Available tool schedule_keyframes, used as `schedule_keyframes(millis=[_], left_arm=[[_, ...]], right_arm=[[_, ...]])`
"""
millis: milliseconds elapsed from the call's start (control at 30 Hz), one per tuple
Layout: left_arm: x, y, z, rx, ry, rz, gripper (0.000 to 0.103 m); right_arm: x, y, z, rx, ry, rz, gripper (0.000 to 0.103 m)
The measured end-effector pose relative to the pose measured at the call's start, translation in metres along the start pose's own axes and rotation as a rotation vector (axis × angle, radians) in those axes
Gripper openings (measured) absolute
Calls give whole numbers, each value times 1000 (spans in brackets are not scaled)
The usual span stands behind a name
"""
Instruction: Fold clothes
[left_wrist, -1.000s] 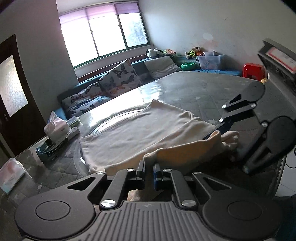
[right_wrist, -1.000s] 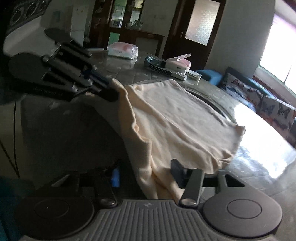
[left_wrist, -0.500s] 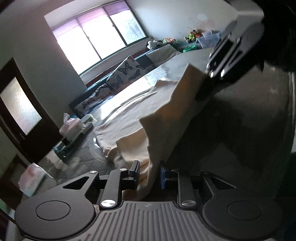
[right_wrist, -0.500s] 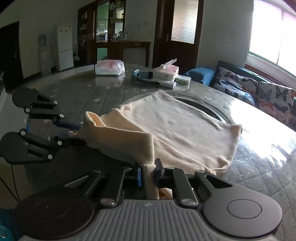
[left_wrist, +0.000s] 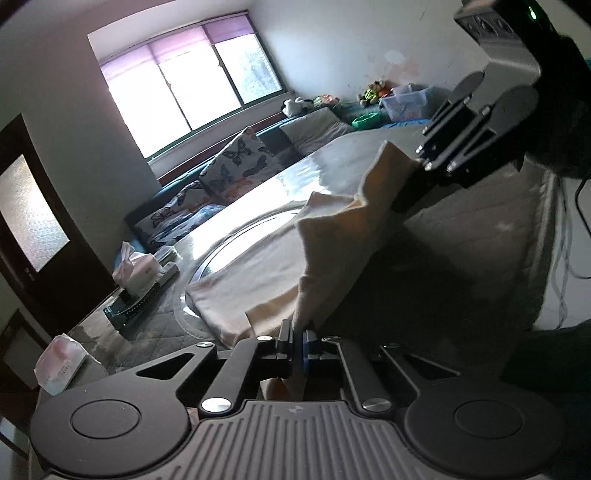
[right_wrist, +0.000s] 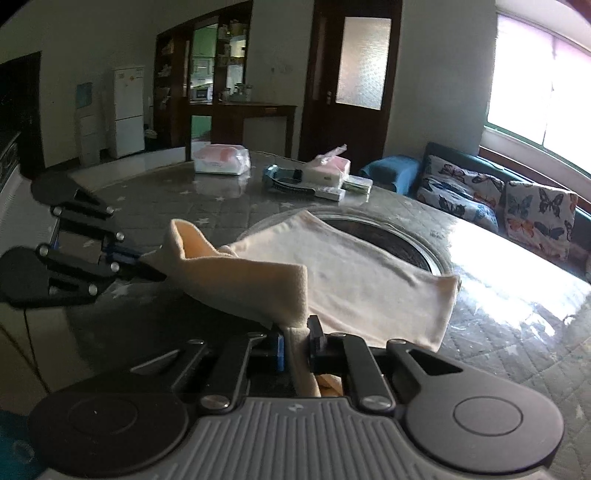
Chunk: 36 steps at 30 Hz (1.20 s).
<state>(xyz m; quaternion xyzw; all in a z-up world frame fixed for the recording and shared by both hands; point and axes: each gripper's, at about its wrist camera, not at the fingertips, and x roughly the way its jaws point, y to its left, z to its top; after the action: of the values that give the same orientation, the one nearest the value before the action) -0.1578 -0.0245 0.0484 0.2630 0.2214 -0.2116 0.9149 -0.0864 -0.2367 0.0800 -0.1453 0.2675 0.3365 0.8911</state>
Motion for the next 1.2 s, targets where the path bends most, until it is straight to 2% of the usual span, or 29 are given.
schedule_keyframes(millis=[167,267,400,567,700,867,1067,1133,1200], left_arm=[[-33,-4,2,-68,2,-51,5],[-40,-14,-1,-76,10,-53,5],[-38,-16,4,-85,-3,-40,5],[-26,0,24,-107,-41,-12,5],[16,20,37,-140,-5,-2,5],[69,45,53,-181,39,10,5],[132,75,72,-231,93,26,5],[157,83,68,-265,144,26,6],[169,88,63,-289,161,30,11]], right_arm=[[-40,19,-10,-2,11,49,10],[-49,30,-19,-5,23,59,10],[-56,35,-25,0,28,53,10],[-54,19,-8,13,10,26,10],[-47,2,9,10,4,4,9],[-13,-38,36,41,30,-39,9],[59,-86,55,95,91,-87,9],[80,-96,52,125,114,-95,14],[103,-107,45,171,133,-119,16]])
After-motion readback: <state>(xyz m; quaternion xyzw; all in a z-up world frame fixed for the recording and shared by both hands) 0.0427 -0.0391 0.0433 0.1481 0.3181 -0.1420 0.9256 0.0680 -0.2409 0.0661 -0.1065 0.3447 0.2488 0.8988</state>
